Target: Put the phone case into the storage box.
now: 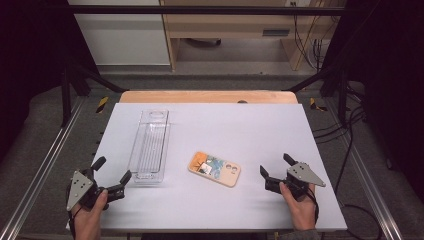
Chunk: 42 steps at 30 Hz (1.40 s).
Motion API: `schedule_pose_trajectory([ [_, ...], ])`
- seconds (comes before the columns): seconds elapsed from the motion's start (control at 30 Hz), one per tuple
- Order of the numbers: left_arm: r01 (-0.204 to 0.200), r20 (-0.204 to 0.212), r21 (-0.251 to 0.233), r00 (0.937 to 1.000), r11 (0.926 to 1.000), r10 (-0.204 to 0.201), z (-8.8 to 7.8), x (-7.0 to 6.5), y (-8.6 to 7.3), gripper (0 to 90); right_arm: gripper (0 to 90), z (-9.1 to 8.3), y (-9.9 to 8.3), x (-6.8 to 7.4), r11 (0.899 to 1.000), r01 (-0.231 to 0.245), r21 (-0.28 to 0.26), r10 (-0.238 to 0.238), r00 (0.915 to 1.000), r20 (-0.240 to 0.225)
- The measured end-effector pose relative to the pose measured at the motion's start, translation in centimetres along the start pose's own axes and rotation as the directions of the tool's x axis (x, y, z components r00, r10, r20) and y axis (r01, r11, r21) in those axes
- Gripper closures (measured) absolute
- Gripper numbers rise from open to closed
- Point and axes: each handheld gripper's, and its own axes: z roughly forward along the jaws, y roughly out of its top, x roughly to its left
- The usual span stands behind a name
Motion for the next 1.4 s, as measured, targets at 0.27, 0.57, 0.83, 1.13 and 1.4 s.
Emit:
schedule_pose_trajectory([
  [0.27,-0.007,-0.006,0.004,1.0000,1.0000,0.007,0.1,0.0,0.0,0.7,5.2,0.2,-0.1,0.3,1.000,-0.018,0.025,0.018,0.9998,-0.001],
  [0.57,-0.015,0.000,0.011,0.9999,0.9998,0.015,0.1,-0.2,-0.1,0.7,7.8,0.9,1.5,1.5,0.995,-0.002,0.096,0.006,0.9991,-0.042],
  [0.83,-0.019,0.009,0.015,0.9998,0.9997,0.019,0.3,-0.4,-0.1,0.8,12.0,2.9,3.2,2.8,0.983,0.076,0.168,-0.059,0.9928,-0.104],
  [1.13,-0.016,0.009,0.014,0.9998,0.9998,0.016,0.3,-0.3,-0.1,0.9,21.0,6.0,6.4,3.4,0.952,0.149,0.268,-0.118,0.9847,-0.128],
  [1.4,-0.010,0.014,0.013,0.9999,0.9999,0.010,0.3,-0.3,-0.1,0.8,30.9,8.6,7.9,3.8,0.927,0.197,0.319,-0.158,0.9767,-0.145],
])
